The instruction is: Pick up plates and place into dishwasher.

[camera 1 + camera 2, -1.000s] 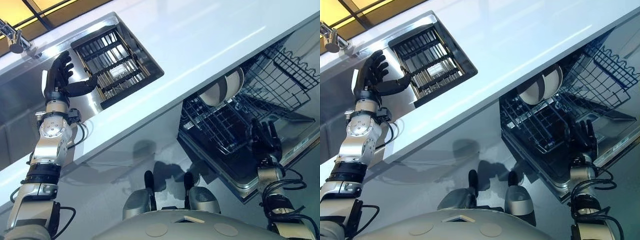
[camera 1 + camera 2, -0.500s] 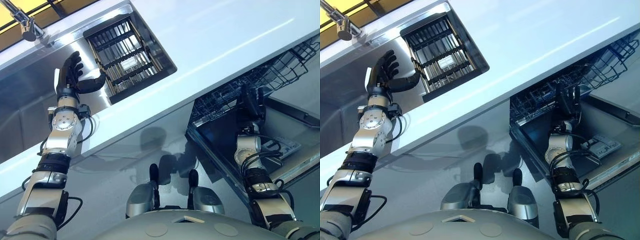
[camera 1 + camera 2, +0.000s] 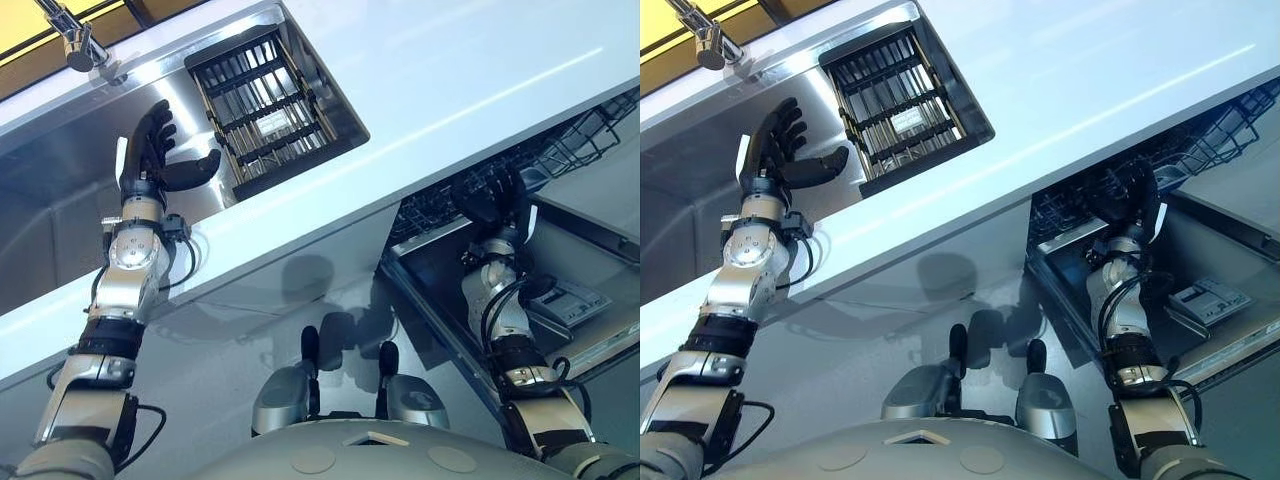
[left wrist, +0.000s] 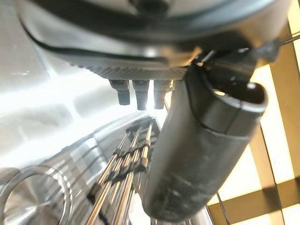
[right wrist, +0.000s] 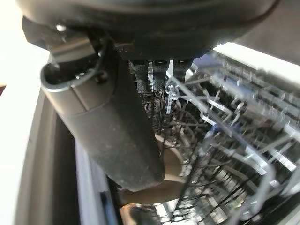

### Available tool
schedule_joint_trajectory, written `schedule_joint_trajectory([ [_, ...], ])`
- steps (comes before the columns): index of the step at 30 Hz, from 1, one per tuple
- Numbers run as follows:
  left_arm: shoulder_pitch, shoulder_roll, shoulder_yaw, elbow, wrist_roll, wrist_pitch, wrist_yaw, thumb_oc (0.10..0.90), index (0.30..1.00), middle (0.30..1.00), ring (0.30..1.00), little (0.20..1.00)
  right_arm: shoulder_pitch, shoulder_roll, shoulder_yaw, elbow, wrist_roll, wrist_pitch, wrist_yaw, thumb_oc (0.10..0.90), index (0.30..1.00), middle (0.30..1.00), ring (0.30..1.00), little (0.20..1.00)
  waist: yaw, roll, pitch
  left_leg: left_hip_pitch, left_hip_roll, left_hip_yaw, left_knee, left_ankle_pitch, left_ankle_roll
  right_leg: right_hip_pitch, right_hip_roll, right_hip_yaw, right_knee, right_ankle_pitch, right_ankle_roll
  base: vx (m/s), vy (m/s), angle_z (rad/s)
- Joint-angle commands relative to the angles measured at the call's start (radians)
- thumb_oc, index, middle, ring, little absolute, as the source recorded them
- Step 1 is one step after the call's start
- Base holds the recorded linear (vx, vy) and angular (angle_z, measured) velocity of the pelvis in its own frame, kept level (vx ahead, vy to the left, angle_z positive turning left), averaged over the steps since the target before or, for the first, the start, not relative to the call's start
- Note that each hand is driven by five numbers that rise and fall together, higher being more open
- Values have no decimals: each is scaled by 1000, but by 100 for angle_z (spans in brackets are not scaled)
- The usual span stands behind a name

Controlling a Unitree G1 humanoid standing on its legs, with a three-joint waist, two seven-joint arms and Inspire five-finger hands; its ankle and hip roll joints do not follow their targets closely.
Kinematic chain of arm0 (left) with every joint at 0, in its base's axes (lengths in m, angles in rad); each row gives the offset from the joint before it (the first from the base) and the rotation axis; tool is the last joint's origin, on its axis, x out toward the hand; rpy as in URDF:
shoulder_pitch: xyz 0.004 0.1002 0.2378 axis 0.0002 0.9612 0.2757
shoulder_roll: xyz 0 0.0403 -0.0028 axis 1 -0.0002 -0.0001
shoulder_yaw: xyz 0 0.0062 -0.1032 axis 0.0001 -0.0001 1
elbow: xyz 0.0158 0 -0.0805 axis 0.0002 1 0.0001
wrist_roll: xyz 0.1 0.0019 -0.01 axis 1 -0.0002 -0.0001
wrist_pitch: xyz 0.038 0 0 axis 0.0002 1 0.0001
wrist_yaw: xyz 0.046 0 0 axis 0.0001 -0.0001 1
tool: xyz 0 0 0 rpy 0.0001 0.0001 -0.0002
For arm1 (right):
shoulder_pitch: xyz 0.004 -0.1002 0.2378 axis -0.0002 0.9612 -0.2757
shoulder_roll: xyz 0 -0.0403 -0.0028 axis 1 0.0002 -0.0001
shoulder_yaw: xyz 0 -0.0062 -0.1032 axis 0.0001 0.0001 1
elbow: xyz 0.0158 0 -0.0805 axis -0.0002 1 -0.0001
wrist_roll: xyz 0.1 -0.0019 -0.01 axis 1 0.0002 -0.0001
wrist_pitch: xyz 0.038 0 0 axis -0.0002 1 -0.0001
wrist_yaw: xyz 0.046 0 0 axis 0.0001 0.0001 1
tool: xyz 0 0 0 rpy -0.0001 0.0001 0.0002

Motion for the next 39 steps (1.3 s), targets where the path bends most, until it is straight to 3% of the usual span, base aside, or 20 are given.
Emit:
schedule_joint_trajectory([
  [1,20,41,120,-52,45,-96,30,800,900,900,900,900,59,-85,-68,-196,-169,-170,-56,800,900,900,900,900,-61,-49,-112,63,-96,57,12,-136,61,-64,43,48,119,-84,17,-18,49,-3],
  [8,31,62,185,-48,31,-77,33,800,900,900,900,900,186,-109,-193,-136,-148,-177,-40,800,900,900,900,900,-119,-53,-108,79,-101,93,4,-152,69,-71,38,61,120,-76,34,-29,39,-14],
  [16,-10,80,171,-26,21,-71,35,800,900,900,900,900,173,-123,-204,-125,-108,-178,-44,800,900,900,900,900,-132,-58,-107,84,-103,115,3,-161,74,-75,37,70,116,-66,49,-48,11,-19],
  [28,-49,127,152,12,-23,-83,37,800,900,900,900,900,174,-137,-315,24,-28,-135,-275,800,900,900,900,900,-146,-68,-126,90,-104,139,3,-175,81,-85,38,87,127,-60,68,-5,-12,-6],
  [33,-62,150,154,17,-44,-74,50,800,900,900,900,900,195,-142,-337,125,-148,-88,-433,800,900,900,900,900,-148,-61,-118,89,-102,141,6,-176,83,-93,39,89,143,-65,69,28,-58,-11],
  [37,-69,156,159,18,-69,-75,66,800,900,900,900,900,209,-108,-325,170,-65,-89,-385,800,900,900,900,900,-149,-51,-106,84,-98,137,12,-173,84,-102,40,88,157,-70,63,30,-66,-5],
  [39,-73,164,166,17,-98,-96,57,800,900,900,900,900,211,-79,-302,179,66,-110,-270,800,900,900,900,900,-146,-47,-96,73,-95,134,28,-174,83,-107,40,86,164,-75,56,17,-75,0],
])
